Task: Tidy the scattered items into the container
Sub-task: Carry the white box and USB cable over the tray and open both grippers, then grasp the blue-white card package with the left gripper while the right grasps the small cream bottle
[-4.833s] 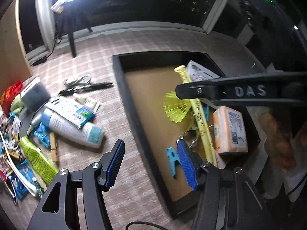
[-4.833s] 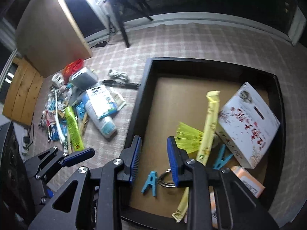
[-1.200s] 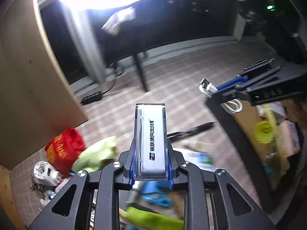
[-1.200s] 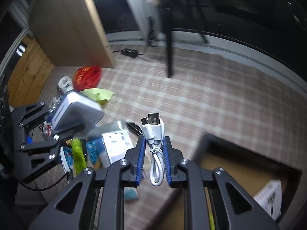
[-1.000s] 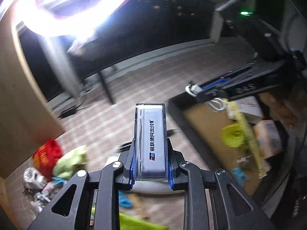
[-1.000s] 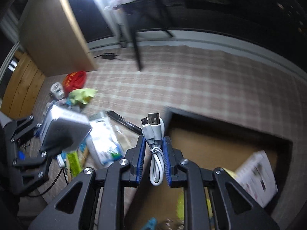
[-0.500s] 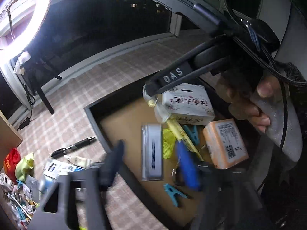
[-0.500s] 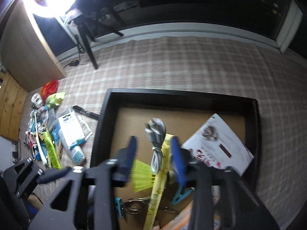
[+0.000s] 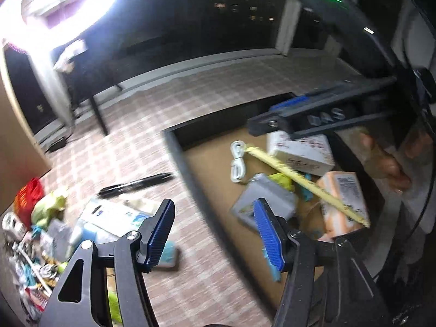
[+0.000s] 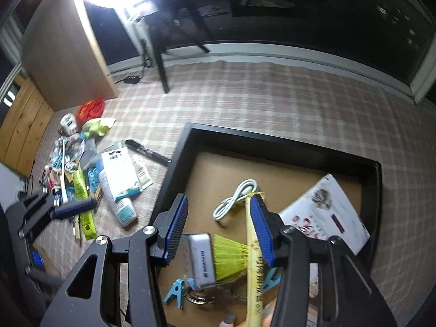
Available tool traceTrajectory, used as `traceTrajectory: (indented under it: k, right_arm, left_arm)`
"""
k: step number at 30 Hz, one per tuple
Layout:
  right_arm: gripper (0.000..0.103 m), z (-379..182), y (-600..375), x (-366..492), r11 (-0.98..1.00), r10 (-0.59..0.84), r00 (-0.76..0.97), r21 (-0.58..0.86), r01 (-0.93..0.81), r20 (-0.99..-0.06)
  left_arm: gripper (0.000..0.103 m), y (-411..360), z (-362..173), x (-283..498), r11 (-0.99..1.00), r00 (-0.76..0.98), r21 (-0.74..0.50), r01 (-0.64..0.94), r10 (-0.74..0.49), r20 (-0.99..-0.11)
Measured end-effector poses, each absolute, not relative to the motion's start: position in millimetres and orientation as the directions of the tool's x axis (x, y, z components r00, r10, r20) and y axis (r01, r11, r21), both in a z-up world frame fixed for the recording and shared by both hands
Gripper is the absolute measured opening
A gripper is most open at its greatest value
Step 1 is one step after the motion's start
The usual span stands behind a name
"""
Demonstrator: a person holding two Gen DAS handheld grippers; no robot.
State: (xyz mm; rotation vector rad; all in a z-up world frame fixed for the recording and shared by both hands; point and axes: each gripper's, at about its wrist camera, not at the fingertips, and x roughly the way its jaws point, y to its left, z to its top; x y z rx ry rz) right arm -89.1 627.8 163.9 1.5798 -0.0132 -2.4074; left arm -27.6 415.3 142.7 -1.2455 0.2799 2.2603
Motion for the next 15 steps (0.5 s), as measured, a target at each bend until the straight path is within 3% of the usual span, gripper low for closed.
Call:
traceTrajectory:
  k: [10,15]
  right_arm:
    - [0.047,160.8,575.0,-93.3,-0.929,-0.277,-0.336,0.161,0.333,-0.9]
    - [0.04,152.5,542.8,-96.9,-0.907,-0.297,-0.295,0.172,0.385,-0.908]
  left_arm:
    - [0.049,315.3,127.1,-55.5,-0.928,-0.45,-0.04,-0.37,0.217,-0.866]
    - [0.047,266.6,114.7,-65.6,-0.962,-0.435,-0.054,-0.266,0.17,-0.884]
